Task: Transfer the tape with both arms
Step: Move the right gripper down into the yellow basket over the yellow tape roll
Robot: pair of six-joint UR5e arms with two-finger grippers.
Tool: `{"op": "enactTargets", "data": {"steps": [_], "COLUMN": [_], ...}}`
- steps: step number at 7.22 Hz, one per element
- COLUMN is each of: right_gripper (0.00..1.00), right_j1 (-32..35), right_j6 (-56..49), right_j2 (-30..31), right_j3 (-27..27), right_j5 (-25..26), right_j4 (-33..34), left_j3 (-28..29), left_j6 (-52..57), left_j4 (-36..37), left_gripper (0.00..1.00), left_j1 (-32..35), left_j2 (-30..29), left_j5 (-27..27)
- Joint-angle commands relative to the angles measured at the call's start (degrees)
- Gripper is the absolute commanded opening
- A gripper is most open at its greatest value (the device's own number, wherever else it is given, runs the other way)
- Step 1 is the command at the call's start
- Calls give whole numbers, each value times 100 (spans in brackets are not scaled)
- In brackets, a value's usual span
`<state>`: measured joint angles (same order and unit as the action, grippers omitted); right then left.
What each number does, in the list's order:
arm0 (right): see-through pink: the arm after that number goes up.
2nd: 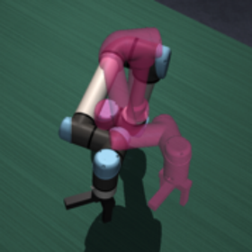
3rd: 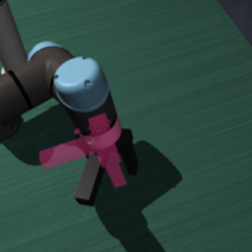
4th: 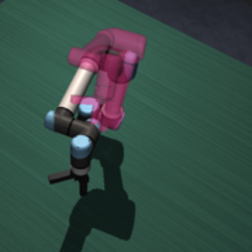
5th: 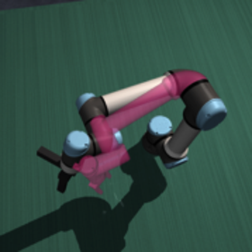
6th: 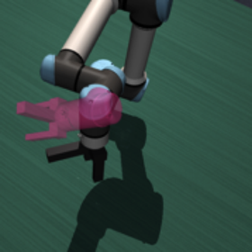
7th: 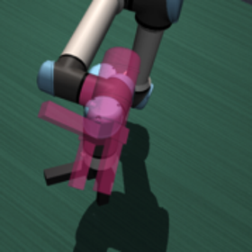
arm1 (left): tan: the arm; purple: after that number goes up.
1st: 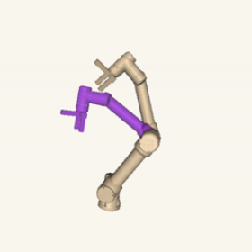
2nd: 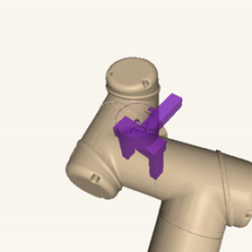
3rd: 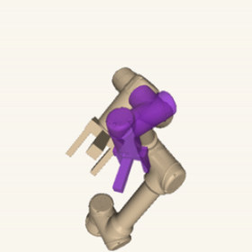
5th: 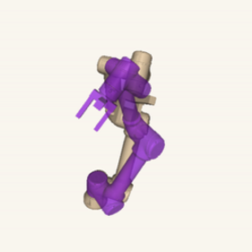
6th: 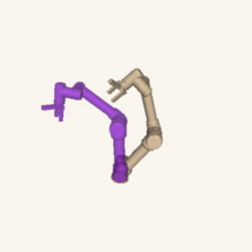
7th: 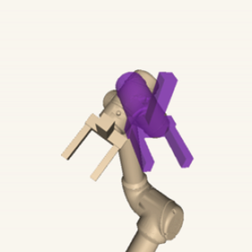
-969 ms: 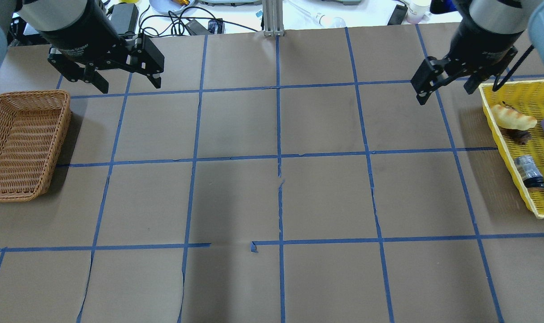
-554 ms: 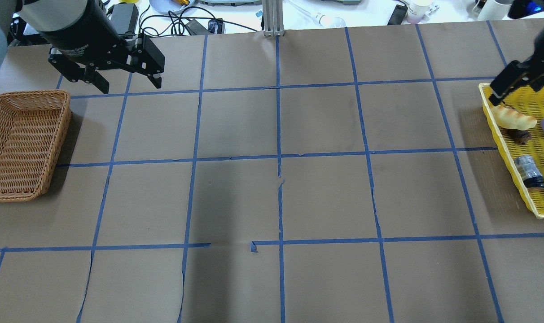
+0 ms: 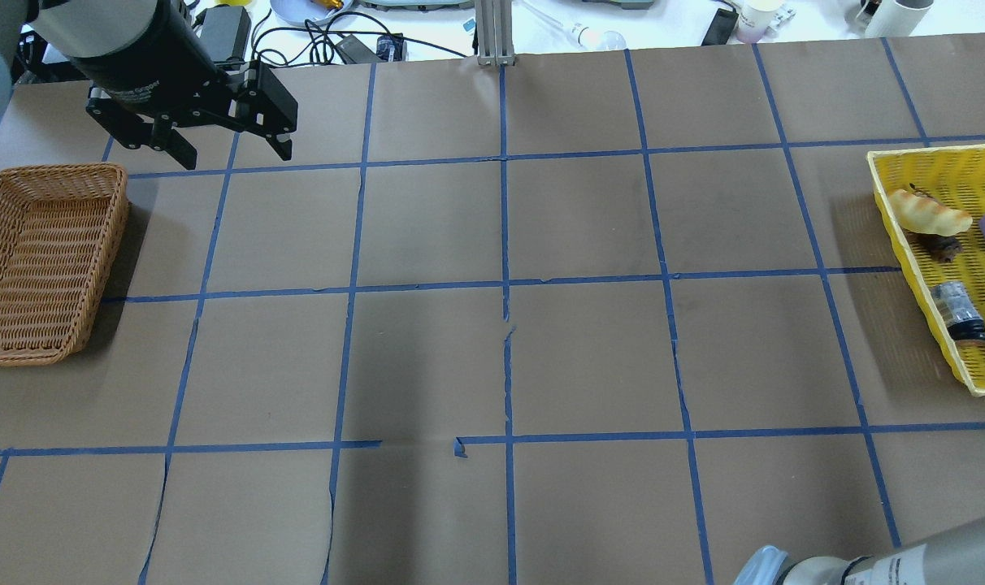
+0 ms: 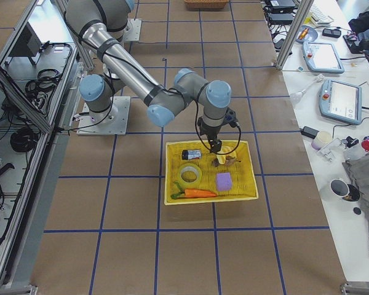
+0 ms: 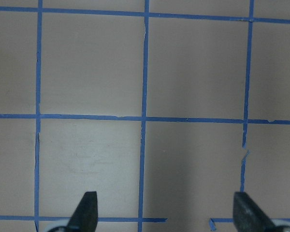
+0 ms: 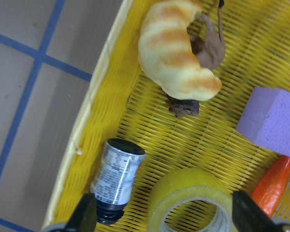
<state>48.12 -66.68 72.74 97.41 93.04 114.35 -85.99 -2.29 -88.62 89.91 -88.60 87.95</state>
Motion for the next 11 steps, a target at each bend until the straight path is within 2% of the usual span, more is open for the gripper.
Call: {"op": "enactTargets", "data": {"steps": [1, 3, 5, 6, 8, 11], "right_gripper": [100, 100, 100, 100, 92, 91], "right_j1": [-189, -198, -198, -207, -207, -207], "right_j6": [-215, -126, 118, 128, 163, 225], "right_j2": [-233, -242, -330, -339, -365, -496], "right_j3": [540, 797, 859, 859, 868, 859], "right_j5": [539, 627, 995, 997, 1171, 1181], "right_j4": [658, 782, 782, 782, 782, 791], "left_j3": [3, 3, 3, -6, -6, -6], "left_j6": [0, 0, 0, 0, 0, 0], "left_j4": [3, 11, 11, 11, 11, 11], "left_gripper": [100, 100, 100, 100, 100, 100], "left_j1": [0, 0, 0, 0, 0, 0], "left_j2": [-8, 1, -8, 1, 1, 1], "left_j5": [-24, -24, -33, -33, -24, -15]}}
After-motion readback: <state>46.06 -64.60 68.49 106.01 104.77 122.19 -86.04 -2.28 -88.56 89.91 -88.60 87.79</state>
